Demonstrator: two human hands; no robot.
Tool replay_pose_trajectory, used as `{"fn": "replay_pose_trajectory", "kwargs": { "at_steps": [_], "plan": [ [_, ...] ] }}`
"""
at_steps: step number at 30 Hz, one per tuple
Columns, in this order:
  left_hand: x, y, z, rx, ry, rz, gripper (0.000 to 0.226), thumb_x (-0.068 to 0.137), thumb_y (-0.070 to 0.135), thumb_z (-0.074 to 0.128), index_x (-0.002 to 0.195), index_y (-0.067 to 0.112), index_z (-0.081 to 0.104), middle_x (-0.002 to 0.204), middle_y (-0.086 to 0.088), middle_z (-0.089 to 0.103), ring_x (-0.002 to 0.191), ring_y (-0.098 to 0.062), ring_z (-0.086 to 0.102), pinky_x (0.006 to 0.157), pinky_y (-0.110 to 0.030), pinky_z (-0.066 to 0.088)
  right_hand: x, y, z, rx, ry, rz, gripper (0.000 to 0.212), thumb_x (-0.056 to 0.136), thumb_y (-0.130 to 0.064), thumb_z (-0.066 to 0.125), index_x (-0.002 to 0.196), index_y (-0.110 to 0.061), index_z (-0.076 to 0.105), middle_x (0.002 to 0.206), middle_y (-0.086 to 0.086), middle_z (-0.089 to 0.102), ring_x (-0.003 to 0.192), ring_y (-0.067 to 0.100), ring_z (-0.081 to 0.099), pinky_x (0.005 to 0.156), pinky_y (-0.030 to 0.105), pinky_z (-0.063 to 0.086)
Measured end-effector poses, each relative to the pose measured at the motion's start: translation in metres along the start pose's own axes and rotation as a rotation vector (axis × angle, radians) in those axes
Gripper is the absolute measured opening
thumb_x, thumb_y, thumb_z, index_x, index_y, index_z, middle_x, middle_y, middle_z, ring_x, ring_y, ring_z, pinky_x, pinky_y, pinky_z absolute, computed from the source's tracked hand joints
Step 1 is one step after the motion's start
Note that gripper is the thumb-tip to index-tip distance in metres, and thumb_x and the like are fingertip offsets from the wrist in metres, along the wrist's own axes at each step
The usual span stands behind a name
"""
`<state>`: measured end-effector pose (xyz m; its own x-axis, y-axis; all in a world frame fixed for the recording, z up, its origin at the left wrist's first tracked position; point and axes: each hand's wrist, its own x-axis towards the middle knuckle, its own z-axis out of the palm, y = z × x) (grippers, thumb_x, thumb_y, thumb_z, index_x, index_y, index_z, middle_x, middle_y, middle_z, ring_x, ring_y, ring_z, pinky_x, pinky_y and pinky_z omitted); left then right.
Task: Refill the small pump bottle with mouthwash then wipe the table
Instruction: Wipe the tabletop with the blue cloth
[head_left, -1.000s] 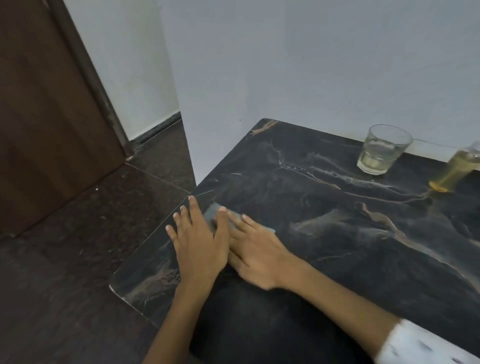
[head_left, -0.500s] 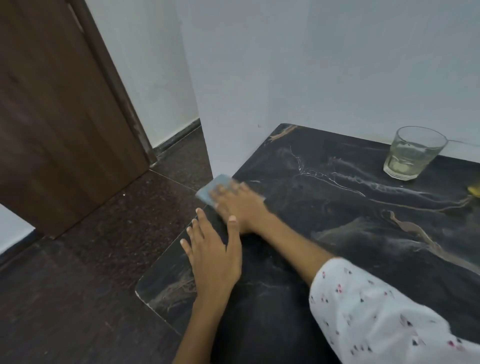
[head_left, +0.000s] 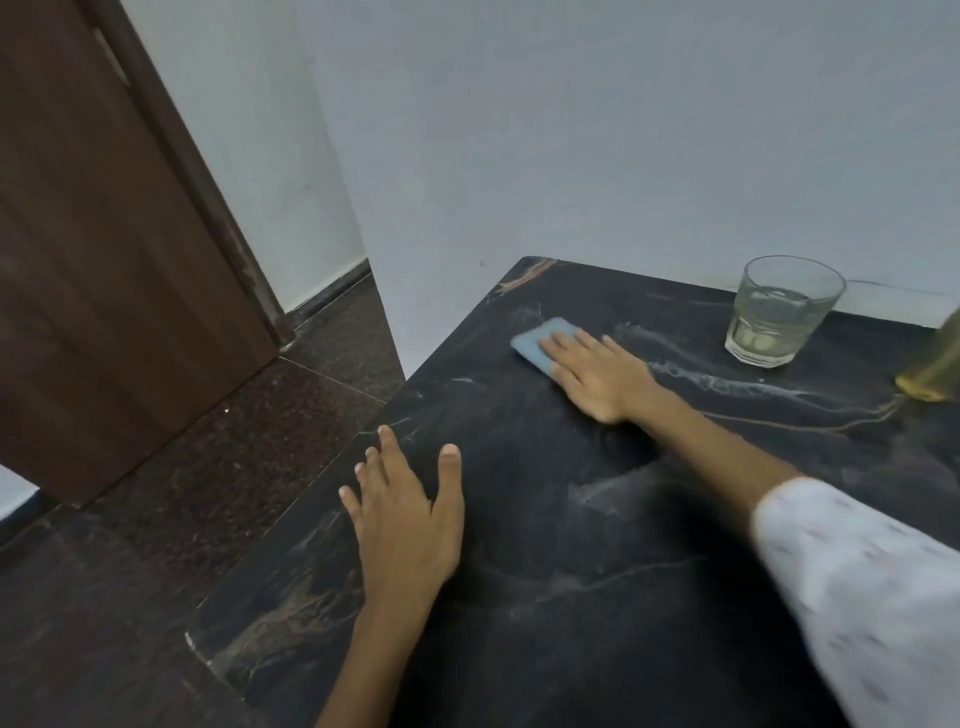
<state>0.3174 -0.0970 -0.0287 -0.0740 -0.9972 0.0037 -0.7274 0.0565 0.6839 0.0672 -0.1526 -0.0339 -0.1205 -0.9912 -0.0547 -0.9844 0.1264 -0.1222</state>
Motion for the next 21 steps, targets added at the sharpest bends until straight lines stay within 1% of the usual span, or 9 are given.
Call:
{"fn": "replay_pose_trajectory", "kwargs": {
  "at_steps": [2, 4, 8, 10, 12, 14, 17, 19, 21],
  "plan": [
    [0.003, 0.011, 0.007, 0.028, 0.001, 0.017, 0.077, 0.093, 0.057, 0.027, 0.152, 0.015, 0.0, 0.16, -0.01, 0.009, 0.147, -0.024, 0.001, 0.115, -0.038, -0.01, 0.046, -0.015, -0.001, 0.014, 0.005, 0.087, 0.051, 0.103, -0.034, 0.013, 0.152, -0.021, 0.01, 0.16, 0.001, 0.005, 0.146, 0.025, 0.004, 0.117, 0.043, 0.005],
    [0.005, 0.02, 0.012, 0.056, 0.01, 0.034, 0.077, 0.093, 0.058, 0.026, 0.152, 0.014, 0.001, 0.159, -0.01, 0.01, 0.147, -0.024, 0.002, 0.115, -0.038, -0.01, 0.068, -0.048, 0.002, 0.014, 0.022, 0.052, 0.051, 0.102, -0.032, 0.017, 0.151, -0.017, 0.015, 0.159, 0.004, 0.009, 0.145, 0.03, 0.006, 0.116, 0.046, 0.008],
    [0.008, 0.034, 0.022, 0.096, 0.031, 0.069, 0.077, 0.093, 0.057, 0.025, 0.152, 0.013, 0.003, 0.159, -0.011, 0.012, 0.147, -0.025, 0.005, 0.115, -0.04, -0.01, 0.026, -0.077, 0.014, 0.037, 0.043, -0.249, 0.05, 0.103, -0.034, 0.018, 0.151, -0.021, 0.016, 0.159, 0.002, 0.011, 0.145, 0.024, 0.006, 0.116, 0.042, 0.004],
    [0.004, 0.039, 0.029, 0.114, 0.021, 0.08, 0.076, 0.093, 0.056, 0.025, 0.152, 0.012, 0.004, 0.159, -0.012, 0.013, 0.147, -0.026, 0.006, 0.115, -0.04, -0.009, -0.025, -0.063, 0.021, 0.056, 0.064, -0.405, 0.05, 0.103, -0.037, 0.019, 0.151, -0.022, 0.018, 0.158, 0.001, 0.014, 0.145, 0.023, 0.008, 0.115, 0.039, 0.002],
    [-0.005, 0.043, 0.037, 0.132, 0.012, 0.087, 0.074, 0.094, 0.053, 0.027, 0.151, 0.011, 0.005, 0.158, -0.013, 0.014, 0.147, -0.027, 0.007, 0.116, -0.041, -0.008, -0.073, -0.032, 0.026, 0.099, 0.089, -0.493, 0.049, 0.102, -0.038, 0.022, 0.15, -0.024, 0.023, 0.157, 0.0, 0.02, 0.144, 0.022, 0.014, 0.114, 0.036, 0.003],
    [-0.016, 0.05, 0.044, 0.123, -0.004, 0.09, 0.074, 0.095, 0.053, 0.028, 0.152, 0.012, 0.005, 0.158, -0.013, 0.015, 0.147, -0.027, 0.007, 0.116, -0.041, -0.007, -0.089, 0.014, 0.022, 0.062, 0.112, -0.441, 0.048, 0.102, -0.037, 0.024, 0.149, -0.026, 0.024, 0.157, -0.004, 0.021, 0.144, 0.018, 0.016, 0.114, 0.034, 0.006],
    [-0.033, 0.061, 0.051, 0.126, -0.029, 0.1, 0.075, 0.094, 0.054, 0.028, 0.152, 0.012, 0.005, 0.158, -0.013, 0.015, 0.147, -0.026, 0.006, 0.116, -0.041, -0.006, -0.066, 0.06, 0.006, 0.027, 0.072, -0.195, 0.049, 0.103, -0.036, 0.019, 0.151, -0.027, 0.017, 0.158, -0.005, 0.014, 0.145, 0.016, 0.011, 0.115, 0.035, 0.004],
    [-0.044, 0.072, 0.054, 0.136, -0.033, 0.119, 0.075, 0.094, 0.055, 0.027, 0.152, 0.012, 0.005, 0.158, -0.013, 0.014, 0.147, -0.026, 0.006, 0.116, -0.041, -0.007, -0.05, 0.057, -0.001, 0.037, 0.052, -0.069, 0.049, 0.103, -0.035, 0.016, 0.151, -0.026, 0.015, 0.159, -0.003, 0.01, 0.145, 0.019, 0.007, 0.116, 0.039, 0.003],
    [-0.051, 0.083, 0.056, 0.141, -0.019, 0.141, 0.075, 0.094, 0.054, 0.028, 0.151, 0.012, 0.005, 0.158, -0.014, 0.014, 0.147, -0.027, 0.006, 0.116, -0.041, -0.006, -0.049, 0.039, 0.002, 0.027, 0.055, -0.061, 0.049, 0.103, -0.034, 0.017, 0.151, -0.024, 0.015, 0.159, 0.0, 0.009, 0.145, 0.024, 0.006, 0.117, 0.041, 0.003]
  ]
}}
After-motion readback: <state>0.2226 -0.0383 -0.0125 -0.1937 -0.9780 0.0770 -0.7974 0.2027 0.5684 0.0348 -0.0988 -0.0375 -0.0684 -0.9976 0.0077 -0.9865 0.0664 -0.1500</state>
